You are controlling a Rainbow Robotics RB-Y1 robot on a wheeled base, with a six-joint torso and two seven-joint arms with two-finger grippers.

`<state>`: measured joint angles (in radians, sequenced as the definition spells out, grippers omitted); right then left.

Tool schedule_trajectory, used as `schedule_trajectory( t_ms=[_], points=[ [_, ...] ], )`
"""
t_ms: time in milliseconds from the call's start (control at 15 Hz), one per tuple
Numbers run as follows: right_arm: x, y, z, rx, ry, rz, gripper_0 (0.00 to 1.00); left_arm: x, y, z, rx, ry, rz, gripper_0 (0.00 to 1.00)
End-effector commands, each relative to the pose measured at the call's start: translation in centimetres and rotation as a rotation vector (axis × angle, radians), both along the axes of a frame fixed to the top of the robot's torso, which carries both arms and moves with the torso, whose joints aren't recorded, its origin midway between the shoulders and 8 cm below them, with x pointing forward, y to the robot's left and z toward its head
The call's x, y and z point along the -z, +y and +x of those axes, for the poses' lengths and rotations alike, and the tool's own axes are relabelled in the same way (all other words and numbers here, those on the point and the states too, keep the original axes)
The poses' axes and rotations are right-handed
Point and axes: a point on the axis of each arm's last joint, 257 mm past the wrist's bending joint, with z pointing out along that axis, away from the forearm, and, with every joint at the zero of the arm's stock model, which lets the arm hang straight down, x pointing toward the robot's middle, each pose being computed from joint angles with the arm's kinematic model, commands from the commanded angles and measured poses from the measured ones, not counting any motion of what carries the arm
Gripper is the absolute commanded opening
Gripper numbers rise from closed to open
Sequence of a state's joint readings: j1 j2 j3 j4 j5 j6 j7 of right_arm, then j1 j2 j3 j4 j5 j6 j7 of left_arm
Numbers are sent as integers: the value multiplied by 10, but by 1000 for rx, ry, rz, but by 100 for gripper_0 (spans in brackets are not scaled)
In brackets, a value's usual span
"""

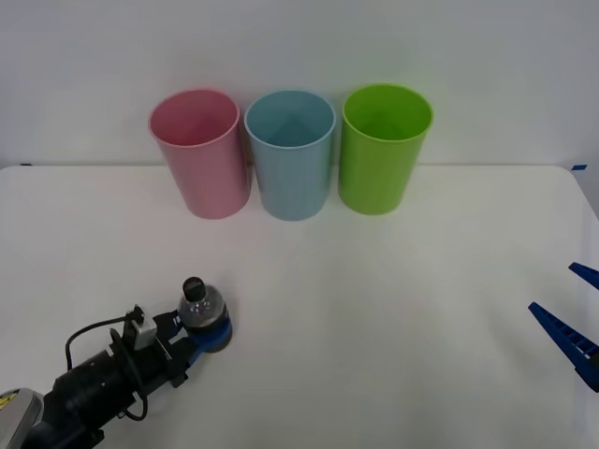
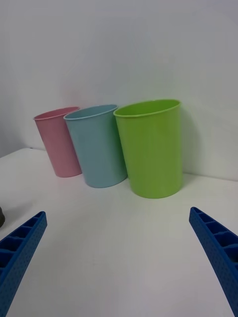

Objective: Grasp the object on the table and drop it into the matching bin: aluminum can to the light blue bin, PET bottle to the pink bin.

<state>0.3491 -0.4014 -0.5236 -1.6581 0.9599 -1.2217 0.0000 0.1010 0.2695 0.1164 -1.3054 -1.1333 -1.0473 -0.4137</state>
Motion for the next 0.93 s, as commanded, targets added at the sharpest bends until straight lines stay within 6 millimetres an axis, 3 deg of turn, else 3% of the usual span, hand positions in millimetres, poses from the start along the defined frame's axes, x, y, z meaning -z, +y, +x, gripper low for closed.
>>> schedule_trajectory(
  t_ms=[67, 267, 533, 667, 933],
  points=[
    [0, 0, 0, 0, 0, 0, 100, -14, 27, 4, -23, -6, -17, 0],
    [0, 0, 0, 0, 0, 0, 100, -34, 64, 15, -92, -19, -57, 0],
    [0, 0, 0, 0, 0, 0, 100, -74, 97, 29, -166, -22, -155, 0],
    [0, 0, 0, 0, 0, 0, 100, -100, 99, 33, -163, -23, -211, 0],
    [0, 0, 0, 0, 0, 0, 100, -163, 85, 42, -119, -35, -323, 0]
  ],
)
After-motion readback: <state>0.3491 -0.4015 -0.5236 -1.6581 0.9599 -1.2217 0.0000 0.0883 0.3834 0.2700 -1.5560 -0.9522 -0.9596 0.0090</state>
